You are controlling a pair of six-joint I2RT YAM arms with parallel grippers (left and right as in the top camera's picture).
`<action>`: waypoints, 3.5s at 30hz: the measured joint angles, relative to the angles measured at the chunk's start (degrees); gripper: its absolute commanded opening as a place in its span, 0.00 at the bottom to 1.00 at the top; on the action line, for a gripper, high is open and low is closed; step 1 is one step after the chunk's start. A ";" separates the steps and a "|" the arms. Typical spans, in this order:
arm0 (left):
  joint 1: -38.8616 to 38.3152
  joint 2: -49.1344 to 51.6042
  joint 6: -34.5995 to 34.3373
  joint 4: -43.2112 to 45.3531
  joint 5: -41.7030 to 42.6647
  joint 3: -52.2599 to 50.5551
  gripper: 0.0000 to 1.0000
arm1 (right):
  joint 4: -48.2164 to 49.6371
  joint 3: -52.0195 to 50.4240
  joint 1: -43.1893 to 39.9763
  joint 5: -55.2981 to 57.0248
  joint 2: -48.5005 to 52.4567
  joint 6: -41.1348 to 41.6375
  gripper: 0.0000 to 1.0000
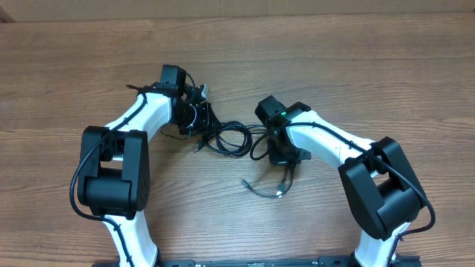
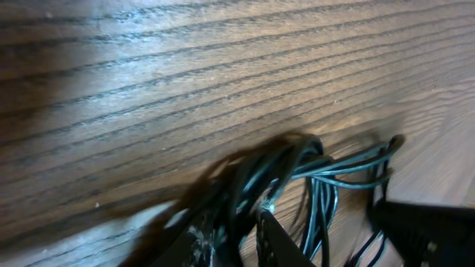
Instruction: Untangle cables
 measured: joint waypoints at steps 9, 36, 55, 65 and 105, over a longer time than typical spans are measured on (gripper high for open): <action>0.00 0.00 0.02 0.72 -1.18 0.00 0.24 | 7.50 -1.33 -0.28 16.96 0.96 -1.38 0.07; -0.09 0.00 -4.39 -3.80 -15.67 2.49 0.39 | -1.31 18.95 -0.48 -17.53 3.52 -4.87 0.75; -0.13 -0.11 -6.08 -3.98 -18.71 2.95 0.44 | 22.38 4.00 7.85 -27.19 3.52 4.55 0.55; -0.13 -0.11 -6.08 -4.00 -18.97 3.02 0.44 | 29.11 3.80 12.48 -36.72 3.52 6.23 0.48; 0.07 -0.09 25.81 -19.37 -8.07 5.05 0.43 | 19.17 1.11 6.95 -22.01 2.03 21.20 0.15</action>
